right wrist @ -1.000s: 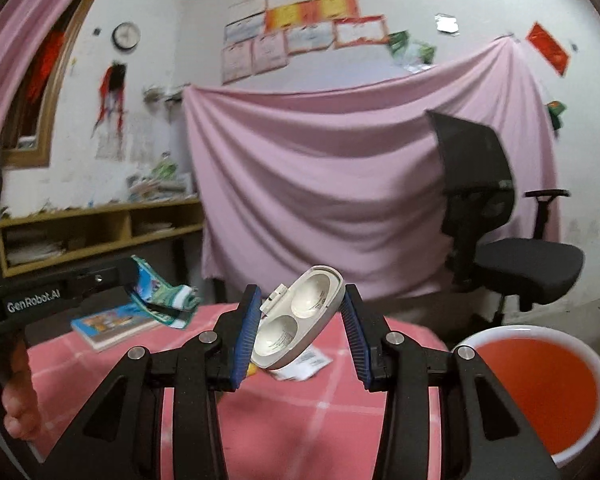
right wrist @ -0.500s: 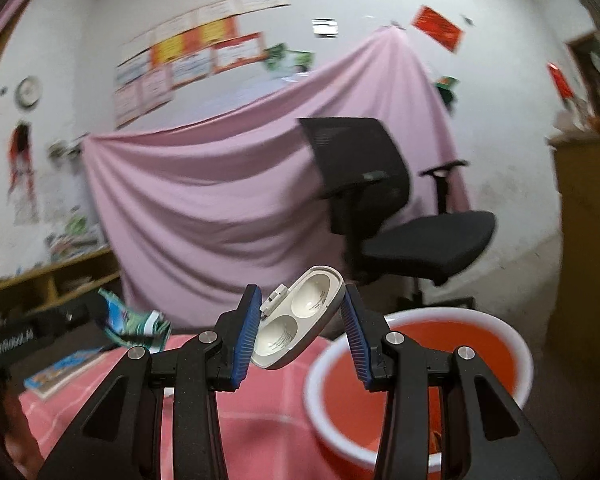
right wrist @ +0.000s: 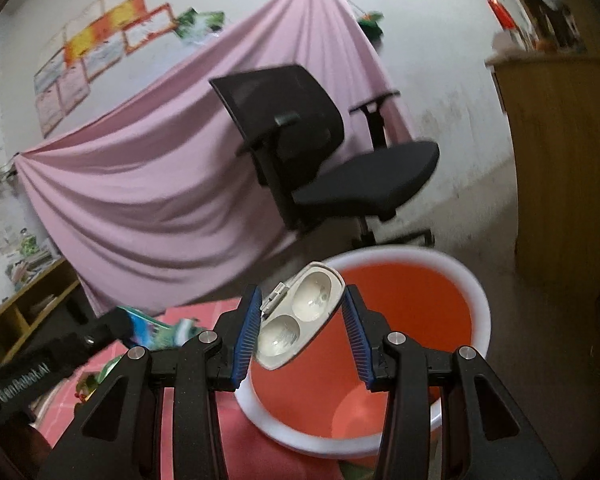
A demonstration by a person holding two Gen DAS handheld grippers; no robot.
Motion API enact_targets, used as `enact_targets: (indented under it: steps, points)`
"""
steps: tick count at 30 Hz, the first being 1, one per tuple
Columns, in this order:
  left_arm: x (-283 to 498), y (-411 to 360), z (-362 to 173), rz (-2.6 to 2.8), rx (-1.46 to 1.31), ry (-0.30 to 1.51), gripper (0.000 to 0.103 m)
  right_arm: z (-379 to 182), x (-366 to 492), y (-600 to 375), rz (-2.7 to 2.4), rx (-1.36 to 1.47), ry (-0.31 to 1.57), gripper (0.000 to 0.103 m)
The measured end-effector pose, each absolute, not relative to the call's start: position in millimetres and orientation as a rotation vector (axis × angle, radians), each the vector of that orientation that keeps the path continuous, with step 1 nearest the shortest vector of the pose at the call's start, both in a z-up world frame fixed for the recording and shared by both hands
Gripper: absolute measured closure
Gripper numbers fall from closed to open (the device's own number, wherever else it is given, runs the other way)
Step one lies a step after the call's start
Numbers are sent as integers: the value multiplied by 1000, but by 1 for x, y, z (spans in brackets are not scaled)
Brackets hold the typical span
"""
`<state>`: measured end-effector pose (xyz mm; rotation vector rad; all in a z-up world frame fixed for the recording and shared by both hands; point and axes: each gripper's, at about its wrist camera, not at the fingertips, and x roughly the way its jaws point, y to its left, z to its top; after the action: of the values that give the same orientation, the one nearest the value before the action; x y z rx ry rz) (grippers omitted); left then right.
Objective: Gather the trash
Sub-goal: 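Carry the white tray over the bucket and open the right tool, then return both tools over the table toward the remaining trash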
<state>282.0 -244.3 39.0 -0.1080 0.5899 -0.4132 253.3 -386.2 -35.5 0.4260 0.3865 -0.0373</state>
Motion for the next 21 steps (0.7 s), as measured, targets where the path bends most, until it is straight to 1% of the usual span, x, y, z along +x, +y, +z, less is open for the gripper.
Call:
enact_targets:
  steps: [5, 9, 10, 11, 12, 13, 17, 19, 21]
  points:
    - [300, -262, 20, -422, -84, 675, 97, -49, 260, -398, -49, 492, 452, 63]
    - [307, -271, 14, -428, -46, 711, 92, -54, 261, -406, -64, 526, 477, 61]
    - [309, -272, 11, -425, -39, 717, 87, -55, 261, -407, -69, 532, 482, 56]
    - [309, -272, 10, -424, -37, 723, 79, -55, 262, -408, -73, 535, 483, 52]
    - [310, -271, 10, -427, -43, 724, 75, -55, 262, -409, -76, 540, 483, 51]
    - [308, -268, 9, -428, -54, 720, 68, -56, 261, -409, -79, 543, 483, 51]
    - [307, -252, 11, -401, -87, 703, 67, -54, 262, -408, -87, 540, 480, 51]
    - [305, -241, 14, -370, -103, 691, 67, -50, 257, -407, -89, 532, 449, 50]
    - [301, -229, 17, -353, -118, 680, 67, -44, 254, -405, -90, 507, 421, 48]
